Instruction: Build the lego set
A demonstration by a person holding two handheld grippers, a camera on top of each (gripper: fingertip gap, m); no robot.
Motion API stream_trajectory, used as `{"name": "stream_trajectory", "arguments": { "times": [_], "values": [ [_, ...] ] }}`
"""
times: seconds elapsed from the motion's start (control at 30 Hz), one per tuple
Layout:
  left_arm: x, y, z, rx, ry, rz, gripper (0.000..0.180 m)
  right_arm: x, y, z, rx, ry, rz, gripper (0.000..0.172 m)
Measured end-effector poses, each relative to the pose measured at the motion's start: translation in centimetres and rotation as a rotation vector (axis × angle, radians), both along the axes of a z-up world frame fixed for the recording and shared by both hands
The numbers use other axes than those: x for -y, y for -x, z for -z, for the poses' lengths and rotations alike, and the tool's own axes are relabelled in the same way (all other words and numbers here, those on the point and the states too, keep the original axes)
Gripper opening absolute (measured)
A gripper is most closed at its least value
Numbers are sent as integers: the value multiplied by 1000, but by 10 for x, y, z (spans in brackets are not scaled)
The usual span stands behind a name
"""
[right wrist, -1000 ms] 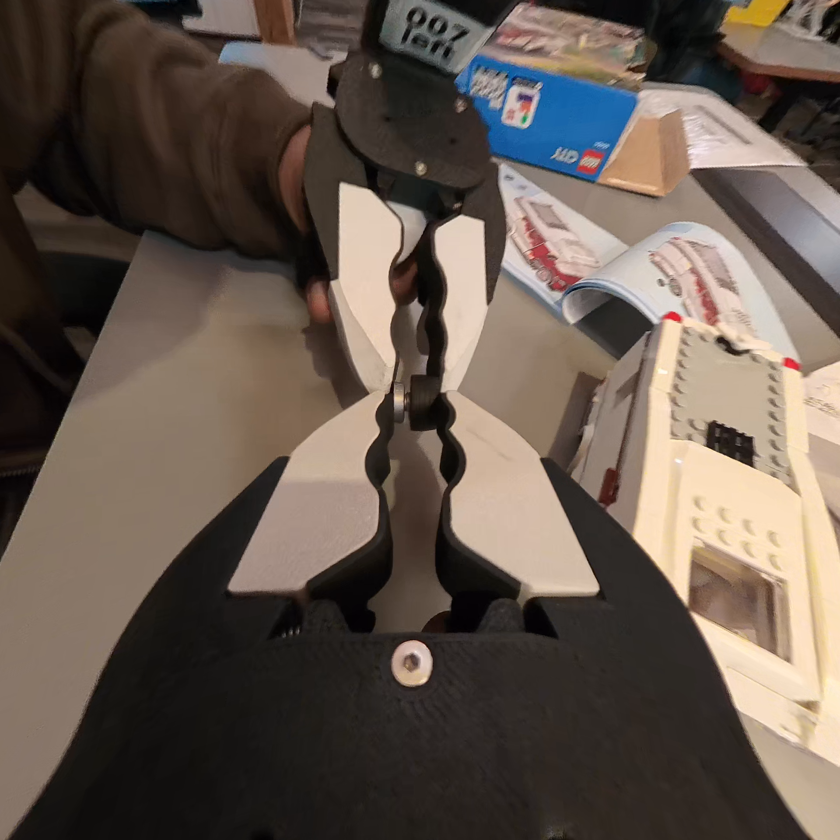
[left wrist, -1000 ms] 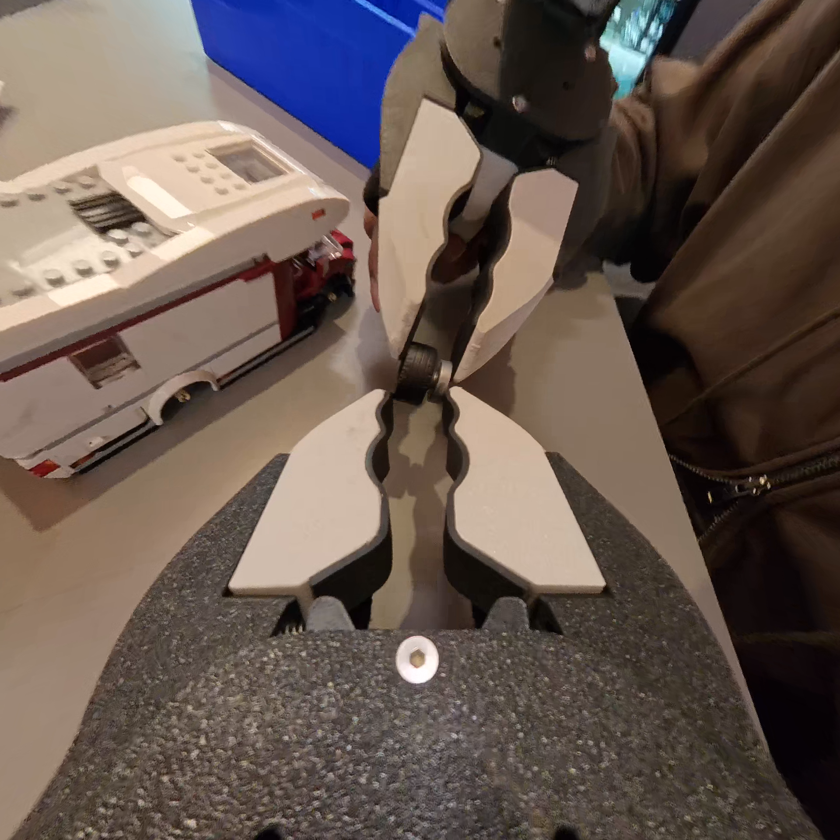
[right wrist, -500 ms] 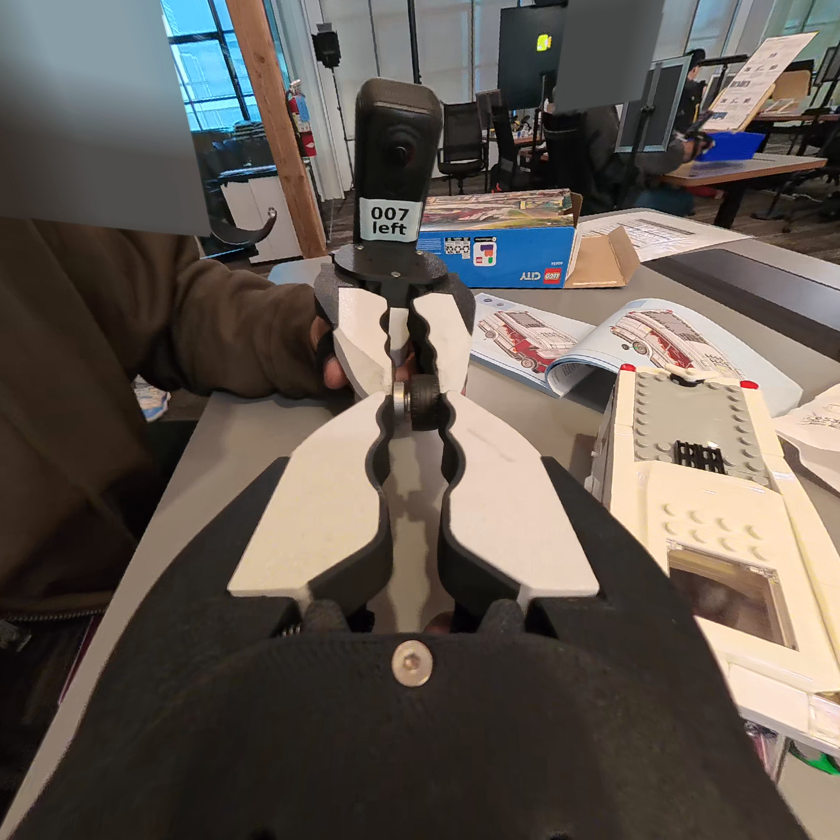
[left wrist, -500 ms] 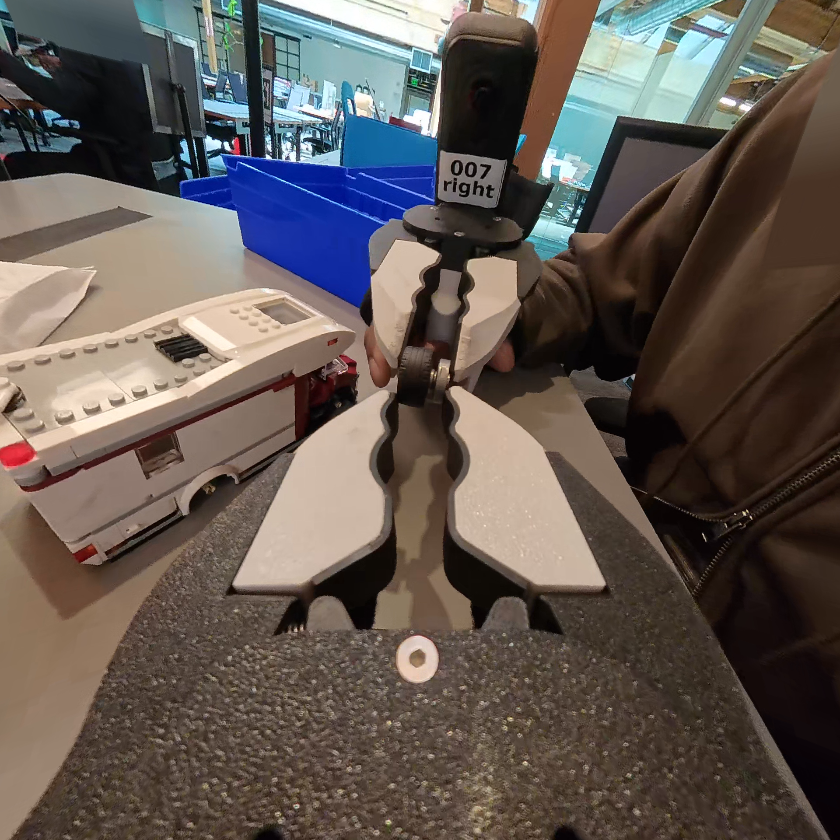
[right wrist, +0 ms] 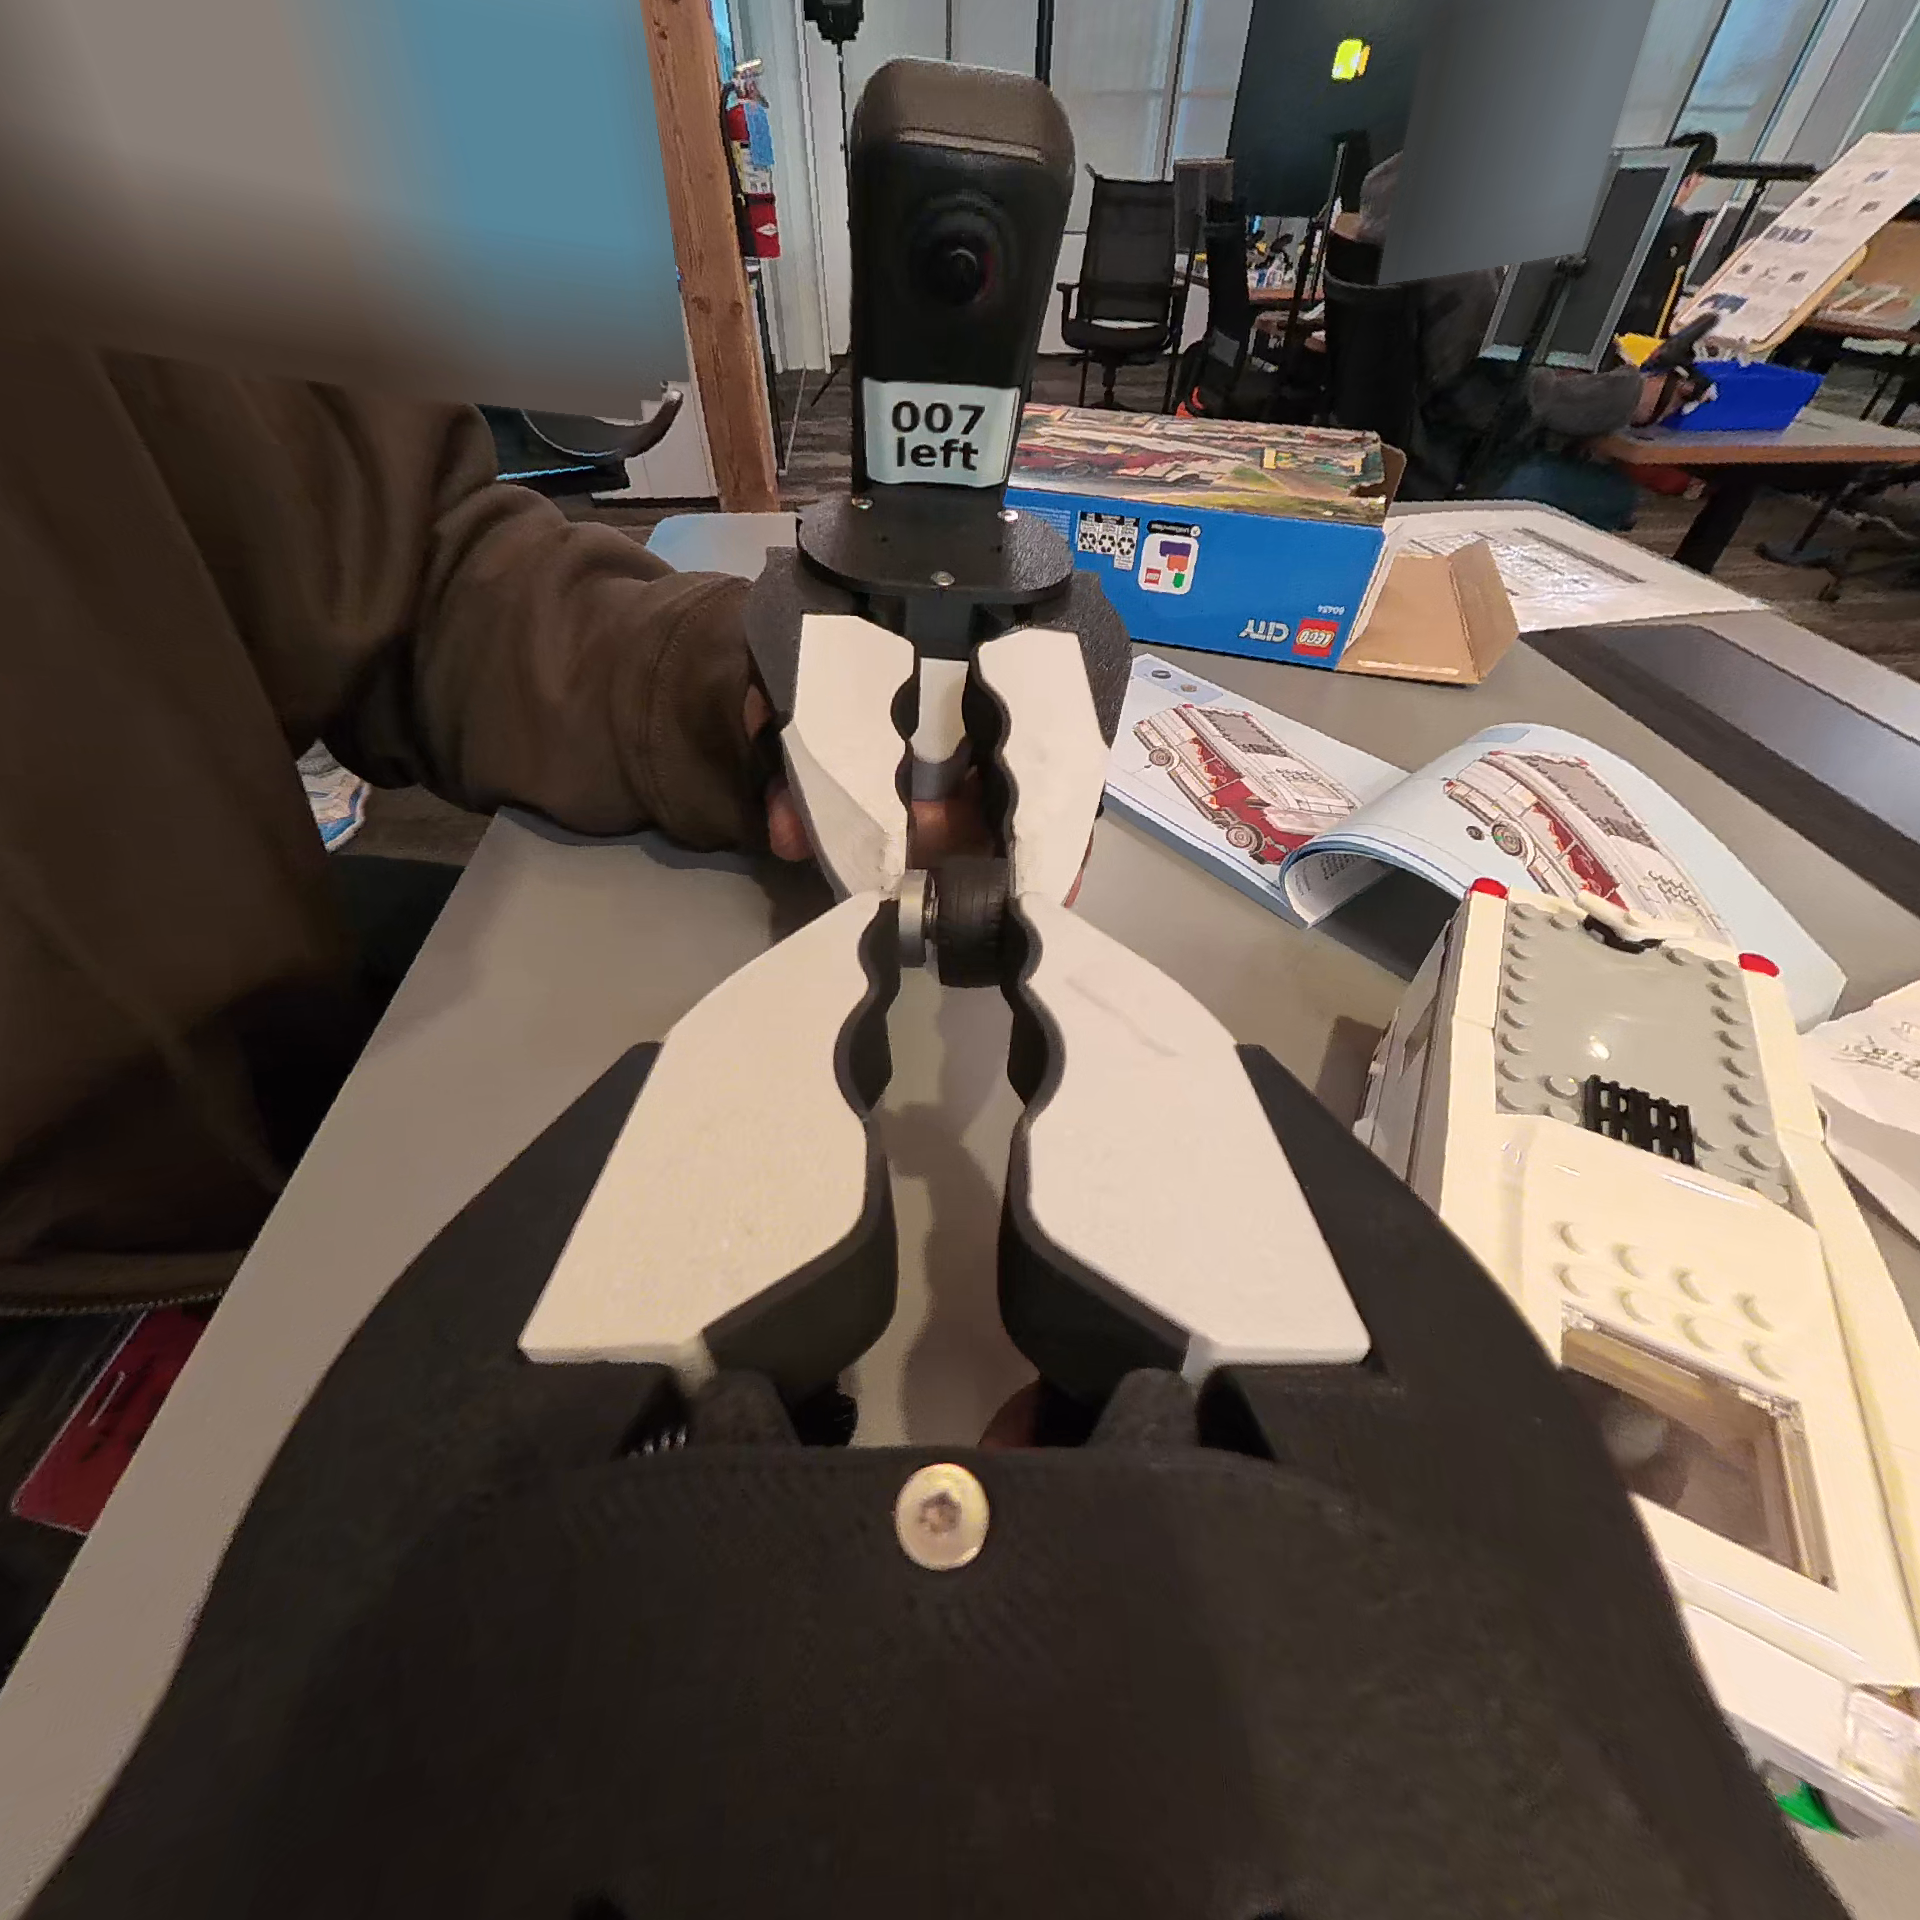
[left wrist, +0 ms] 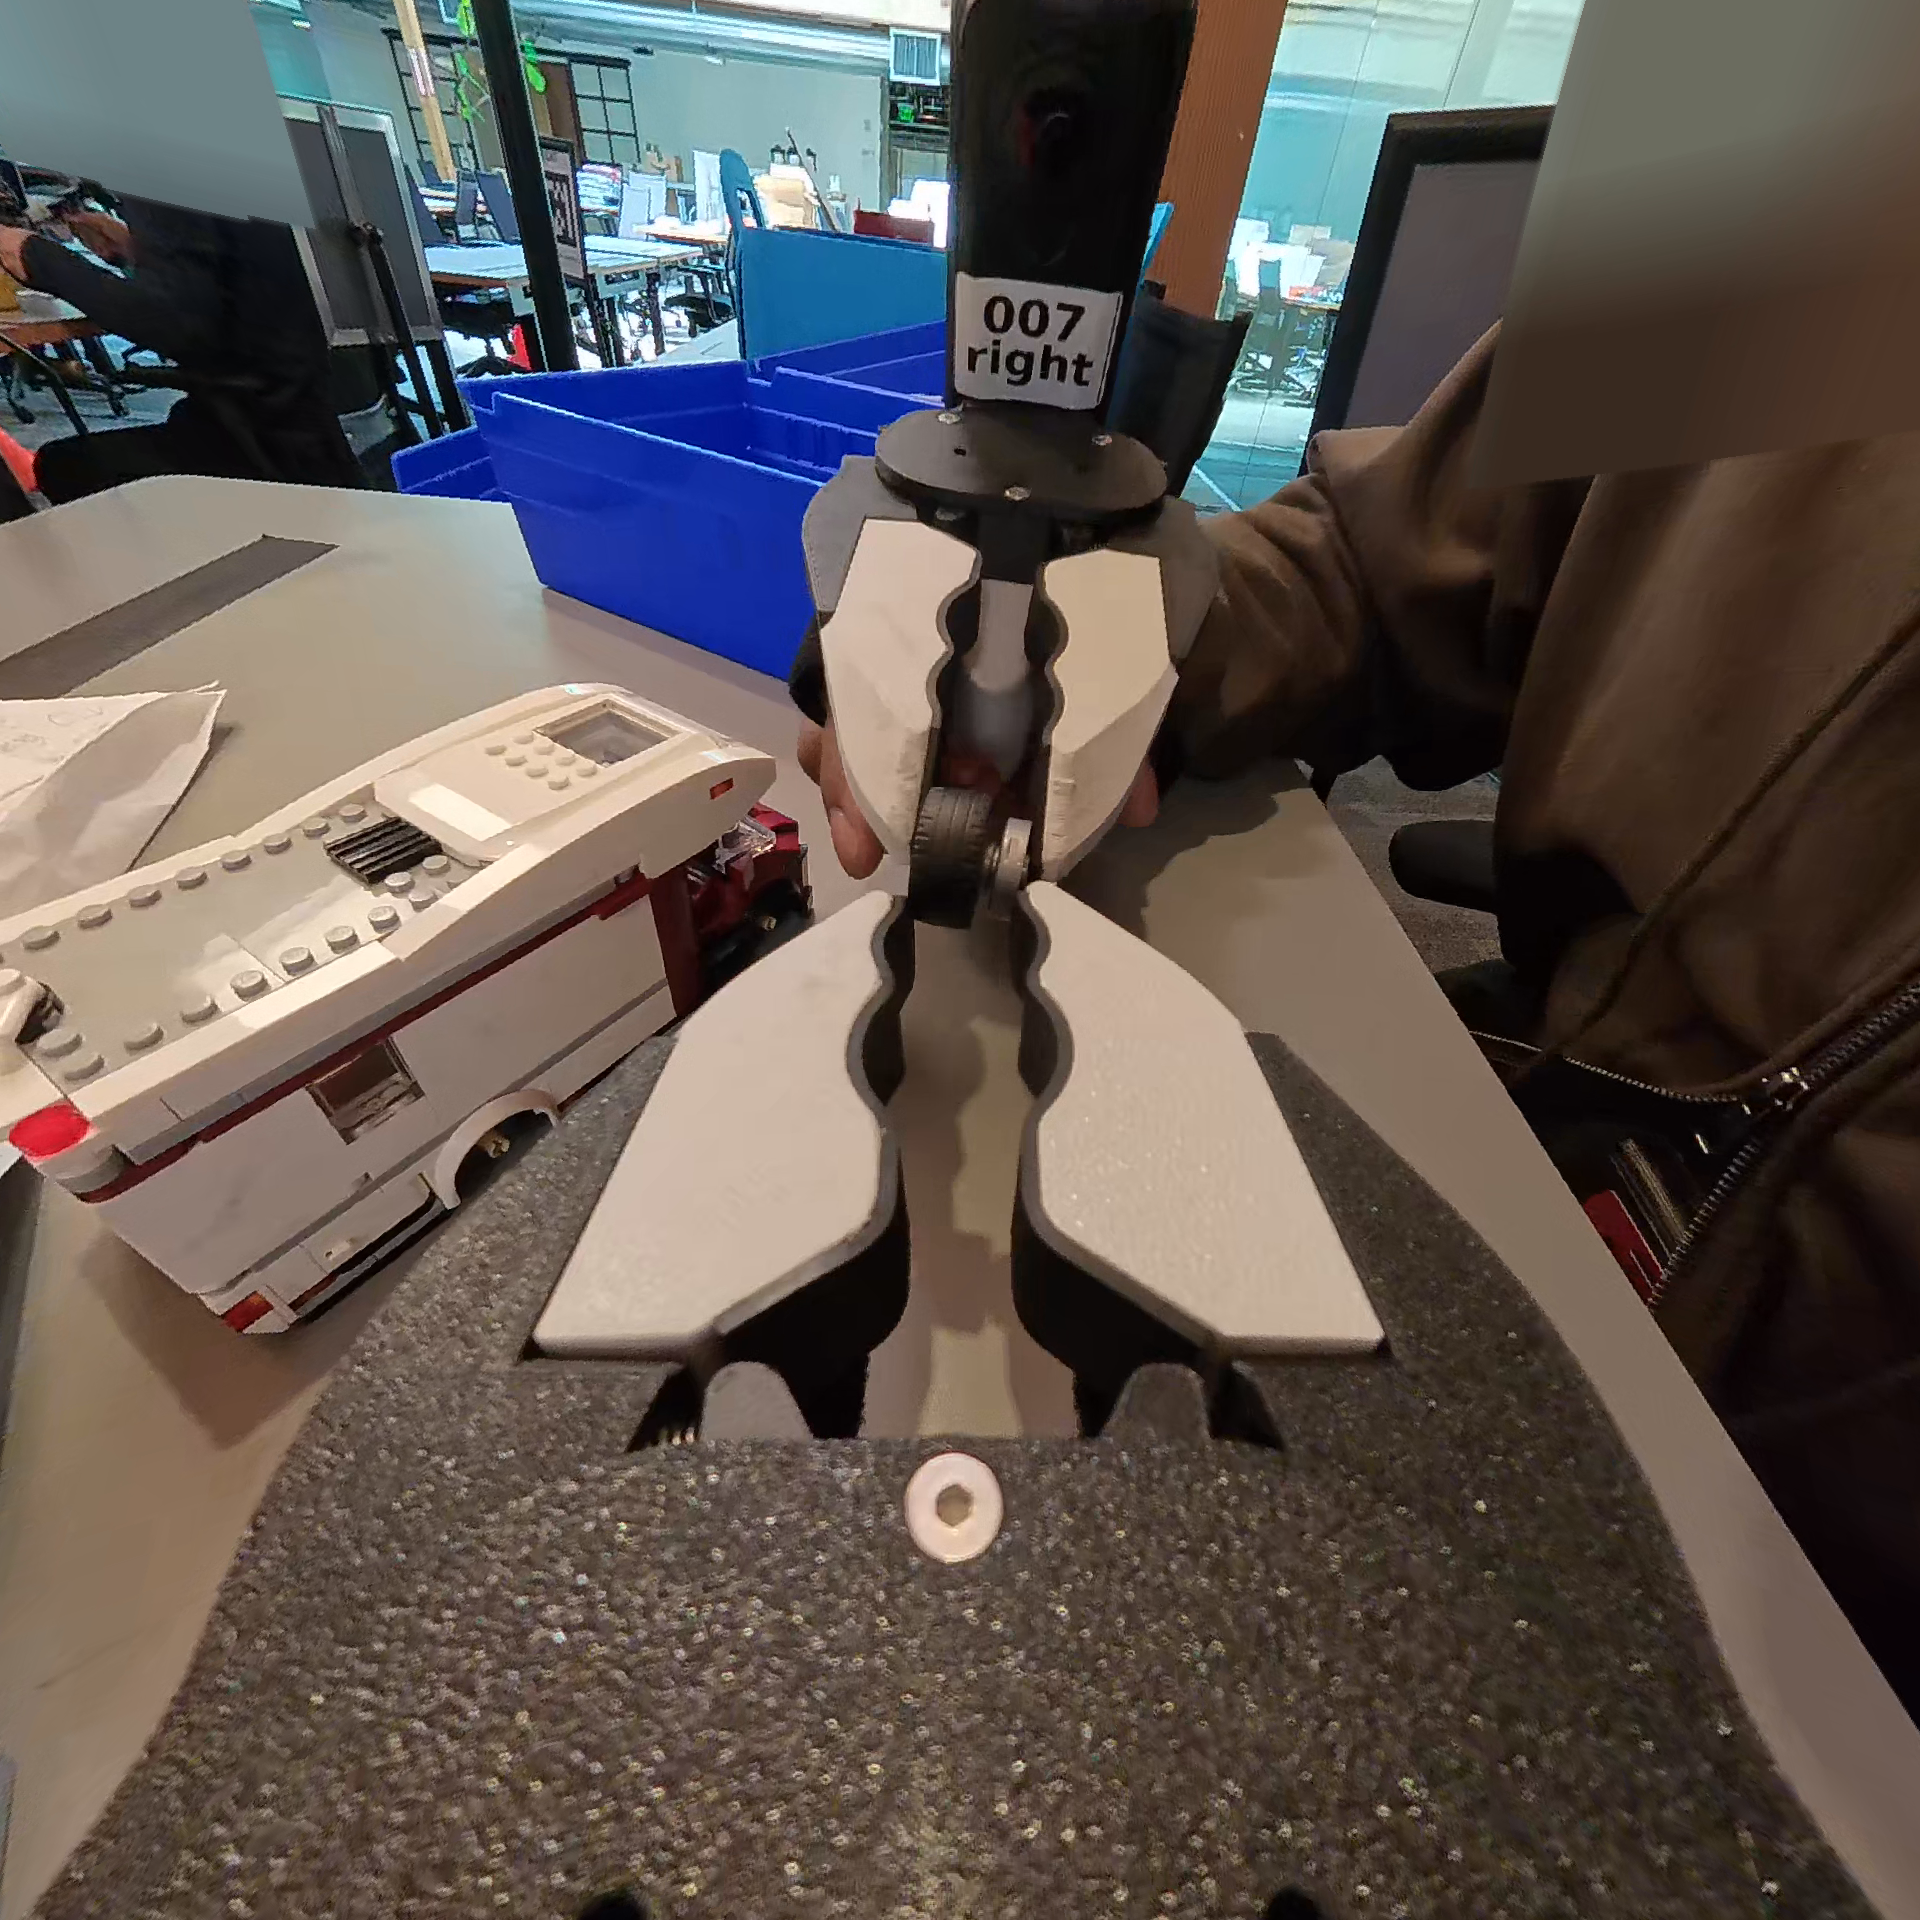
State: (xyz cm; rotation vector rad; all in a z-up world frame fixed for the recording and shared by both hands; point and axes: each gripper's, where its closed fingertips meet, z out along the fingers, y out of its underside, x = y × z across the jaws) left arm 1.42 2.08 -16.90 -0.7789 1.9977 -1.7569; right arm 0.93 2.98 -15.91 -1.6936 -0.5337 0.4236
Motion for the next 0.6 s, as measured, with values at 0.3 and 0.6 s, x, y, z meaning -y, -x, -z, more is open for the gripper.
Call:
{"name": "stream_trajectory", "arguments": {
  "times": [0.3,0.6],
  "values": [
    [0,-5,1,29,-6,-49,19,0,-5,0,47,-21,24,18],
    [5,-1,4,113,-105,-24,24,7,2,6,84,2,-63,18]
  ]
}}
